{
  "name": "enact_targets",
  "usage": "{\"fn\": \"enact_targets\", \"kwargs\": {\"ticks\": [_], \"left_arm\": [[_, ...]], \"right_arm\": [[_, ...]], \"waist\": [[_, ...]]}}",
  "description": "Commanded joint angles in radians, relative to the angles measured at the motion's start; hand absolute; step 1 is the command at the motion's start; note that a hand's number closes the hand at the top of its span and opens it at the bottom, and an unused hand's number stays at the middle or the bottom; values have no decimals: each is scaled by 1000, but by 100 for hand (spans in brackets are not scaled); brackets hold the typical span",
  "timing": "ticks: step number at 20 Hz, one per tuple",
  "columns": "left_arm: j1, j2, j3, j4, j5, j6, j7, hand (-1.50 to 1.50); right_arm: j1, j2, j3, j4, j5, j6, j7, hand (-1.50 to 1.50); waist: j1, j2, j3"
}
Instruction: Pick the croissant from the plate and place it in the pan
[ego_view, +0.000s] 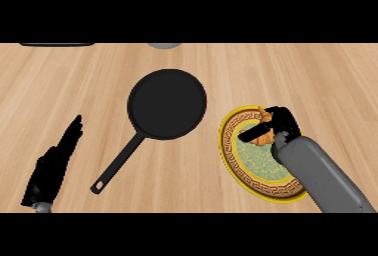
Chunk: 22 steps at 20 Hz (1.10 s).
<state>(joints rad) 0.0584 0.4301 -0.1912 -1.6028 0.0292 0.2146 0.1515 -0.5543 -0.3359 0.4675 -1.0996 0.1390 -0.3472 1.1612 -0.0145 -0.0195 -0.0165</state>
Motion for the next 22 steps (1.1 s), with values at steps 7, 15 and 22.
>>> {"fn": "enact_targets", "kwargs": {"ticks": [7, 15, 22], "left_arm": [[24, -16, 7, 14, -11, 10, -11, 0], [72, -6, 23, -7, -12, -4, -53, 0], [11, -41, 20, 17, -26, -28, -41, 0]], "right_arm": [[97, -116, 361, -319, 446, 1, 179, 150], [-121, -225, 285, -565, 732, 165, 169, 150], [-242, 45, 181, -418, 819, 209, 108, 150]], "waist": [[-27, -3, 12], [0, 4, 14], [25, 19, 16]]}}
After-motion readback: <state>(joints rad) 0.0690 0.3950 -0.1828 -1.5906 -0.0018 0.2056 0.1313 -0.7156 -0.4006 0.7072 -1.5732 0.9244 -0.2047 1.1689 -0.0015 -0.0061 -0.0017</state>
